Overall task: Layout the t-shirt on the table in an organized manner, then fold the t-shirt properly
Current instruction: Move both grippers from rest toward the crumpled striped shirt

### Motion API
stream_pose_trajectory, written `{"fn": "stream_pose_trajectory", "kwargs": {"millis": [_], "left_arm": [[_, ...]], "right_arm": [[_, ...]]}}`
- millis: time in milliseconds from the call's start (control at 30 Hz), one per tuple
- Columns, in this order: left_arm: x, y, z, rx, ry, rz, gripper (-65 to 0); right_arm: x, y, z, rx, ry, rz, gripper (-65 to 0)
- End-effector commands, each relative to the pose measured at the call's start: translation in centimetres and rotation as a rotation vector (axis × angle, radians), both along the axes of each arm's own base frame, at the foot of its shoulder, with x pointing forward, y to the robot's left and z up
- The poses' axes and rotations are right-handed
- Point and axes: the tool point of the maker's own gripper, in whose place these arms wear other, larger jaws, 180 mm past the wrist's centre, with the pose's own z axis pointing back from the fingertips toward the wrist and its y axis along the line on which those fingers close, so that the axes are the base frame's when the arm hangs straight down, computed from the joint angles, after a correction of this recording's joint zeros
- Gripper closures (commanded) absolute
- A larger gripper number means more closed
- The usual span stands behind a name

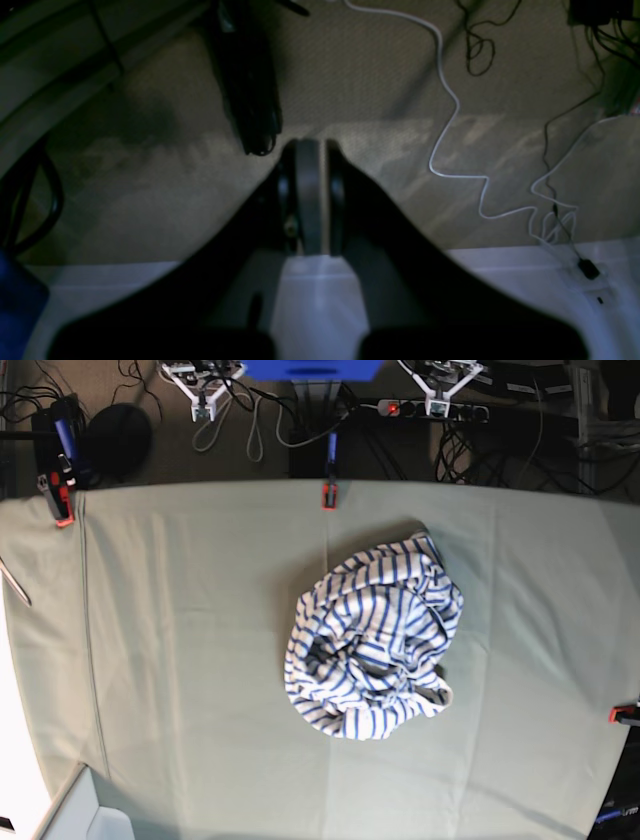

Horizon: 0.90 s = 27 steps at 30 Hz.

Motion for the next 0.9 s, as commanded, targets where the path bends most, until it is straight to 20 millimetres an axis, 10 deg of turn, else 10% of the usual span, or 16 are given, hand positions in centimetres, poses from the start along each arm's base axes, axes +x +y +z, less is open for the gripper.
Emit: {"fn": "stream_pose_trajectory", "kwargs": {"millis": [0, 567, 867], "left_arm": [[-0.2, -0.1, 0.0, -0.001, 0.002, -0.002, 0.0], [-0.7, 0.0, 0.0, 0.000, 0.010, -0.001, 0.0], [-2.3, 3.5, 2.8, 0.040, -0.102, -0.040, 0.0]], "right_arm": [[-0.4, 0.1, 0.0, 0.015, 0.005, 0.000, 0.0], [0.9, -0.2, 1.8, 0.005, -0.099, 0.009, 0.0], [4.0, -1.6, 9.7, -0.031, -0.393, 0.049, 0.0]]}}
